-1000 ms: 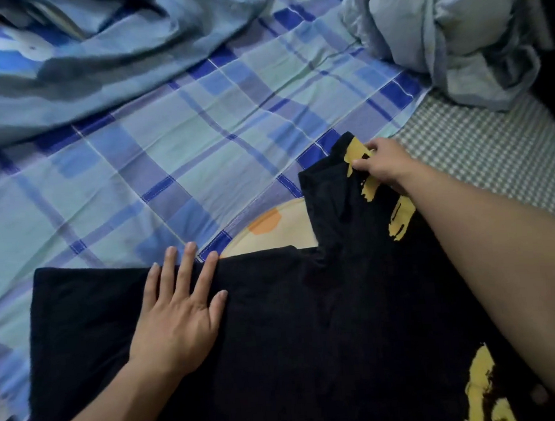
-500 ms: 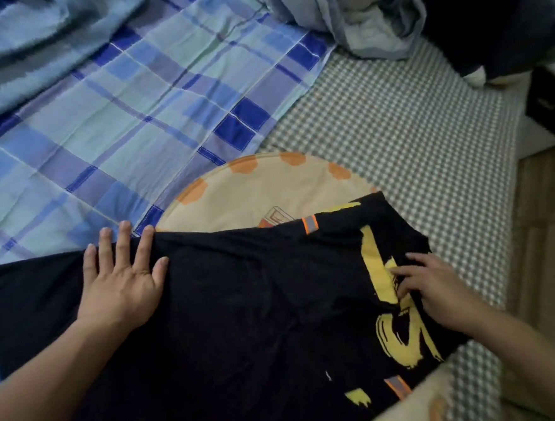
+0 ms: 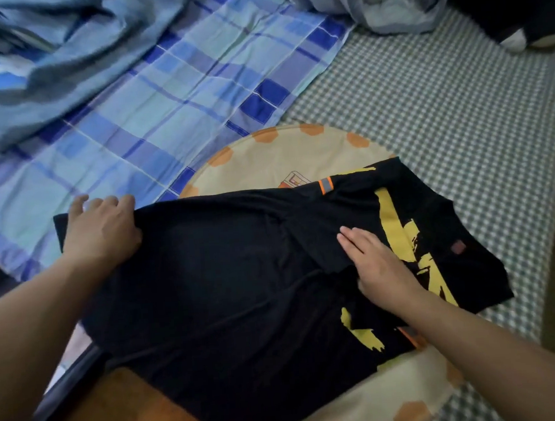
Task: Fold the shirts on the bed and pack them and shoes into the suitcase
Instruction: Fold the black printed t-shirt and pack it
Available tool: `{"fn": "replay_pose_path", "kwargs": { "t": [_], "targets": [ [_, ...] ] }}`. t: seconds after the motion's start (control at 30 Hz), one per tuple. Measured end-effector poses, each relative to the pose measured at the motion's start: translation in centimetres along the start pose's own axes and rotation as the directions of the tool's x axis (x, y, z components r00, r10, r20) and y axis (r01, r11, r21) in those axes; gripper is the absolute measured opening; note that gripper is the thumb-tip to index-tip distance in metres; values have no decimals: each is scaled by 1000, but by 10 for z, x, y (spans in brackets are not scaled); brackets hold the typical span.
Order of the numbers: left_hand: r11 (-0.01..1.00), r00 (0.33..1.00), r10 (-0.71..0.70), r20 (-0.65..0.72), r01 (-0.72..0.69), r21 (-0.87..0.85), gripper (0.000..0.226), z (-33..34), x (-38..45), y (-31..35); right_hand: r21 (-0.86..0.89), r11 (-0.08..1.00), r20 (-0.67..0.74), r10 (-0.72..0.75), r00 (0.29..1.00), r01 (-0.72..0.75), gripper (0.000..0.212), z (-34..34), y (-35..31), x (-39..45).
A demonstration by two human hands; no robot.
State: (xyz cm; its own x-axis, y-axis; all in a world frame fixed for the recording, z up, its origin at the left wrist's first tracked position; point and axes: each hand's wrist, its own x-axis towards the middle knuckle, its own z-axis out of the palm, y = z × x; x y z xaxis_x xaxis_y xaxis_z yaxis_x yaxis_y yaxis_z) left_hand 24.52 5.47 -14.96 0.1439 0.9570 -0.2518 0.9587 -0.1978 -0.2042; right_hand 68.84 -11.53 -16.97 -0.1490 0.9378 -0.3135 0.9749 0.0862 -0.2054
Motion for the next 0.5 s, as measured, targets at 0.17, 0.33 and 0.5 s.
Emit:
{"fn": "replay_pose_path", "kwargs": {
  "t": [0.17, 0.33, 0.5],
  "targets": [
    [991, 994, -83, -65, 76, -106, 14, -13, -25, -13, 315, 918, -138, 294, 946, -239, 53, -42, -5, 24],
    [944, 975, -130, -182, 65, -324, 20, -35, -102, -25, 444, 851, -403, 468, 786, -279, 34, -132, -7, -4],
    [966, 953, 56, -298, -127, -224, 23, -31, -236, -11, 358, 888, -386, 422, 821, -288, 29, -145, 2, -91]
  ]
}}
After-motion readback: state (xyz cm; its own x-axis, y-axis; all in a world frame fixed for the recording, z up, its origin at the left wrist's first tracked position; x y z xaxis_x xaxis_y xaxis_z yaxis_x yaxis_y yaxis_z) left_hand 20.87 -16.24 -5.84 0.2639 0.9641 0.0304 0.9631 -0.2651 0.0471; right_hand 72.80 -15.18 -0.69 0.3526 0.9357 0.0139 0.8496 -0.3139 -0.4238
